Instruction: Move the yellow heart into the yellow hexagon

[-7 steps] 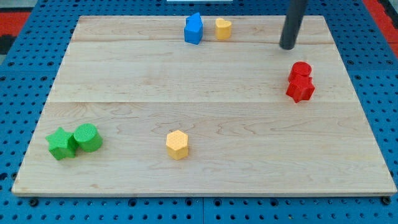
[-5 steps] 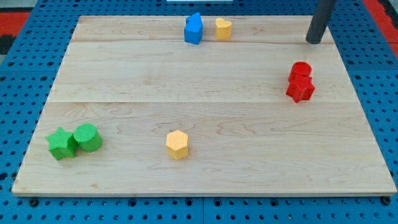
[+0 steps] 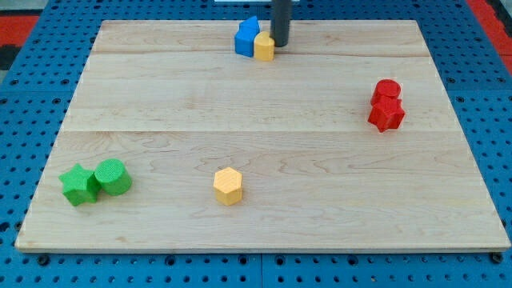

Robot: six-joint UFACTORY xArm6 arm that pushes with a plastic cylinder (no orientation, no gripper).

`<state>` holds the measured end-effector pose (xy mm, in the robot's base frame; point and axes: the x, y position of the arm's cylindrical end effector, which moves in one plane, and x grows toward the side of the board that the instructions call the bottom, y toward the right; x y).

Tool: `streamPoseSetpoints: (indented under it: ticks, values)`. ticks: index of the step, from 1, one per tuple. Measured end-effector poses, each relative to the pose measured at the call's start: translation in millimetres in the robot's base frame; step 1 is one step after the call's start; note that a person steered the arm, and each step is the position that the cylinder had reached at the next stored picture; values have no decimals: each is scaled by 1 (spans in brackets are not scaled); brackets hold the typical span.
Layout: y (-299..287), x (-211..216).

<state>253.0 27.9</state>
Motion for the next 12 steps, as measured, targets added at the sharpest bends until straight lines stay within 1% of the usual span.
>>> streamPoseSetpoints:
  ticks: [1, 2, 3, 4, 5, 7, 8, 11, 12]
  values:
    - [0, 33]
    - [-13, 40]
    - [-4, 8]
    - [5, -7]
    - [0, -19]
    - [-86, -16]
    - [-87, 3]
    - [-88, 6]
    - [-53, 6]
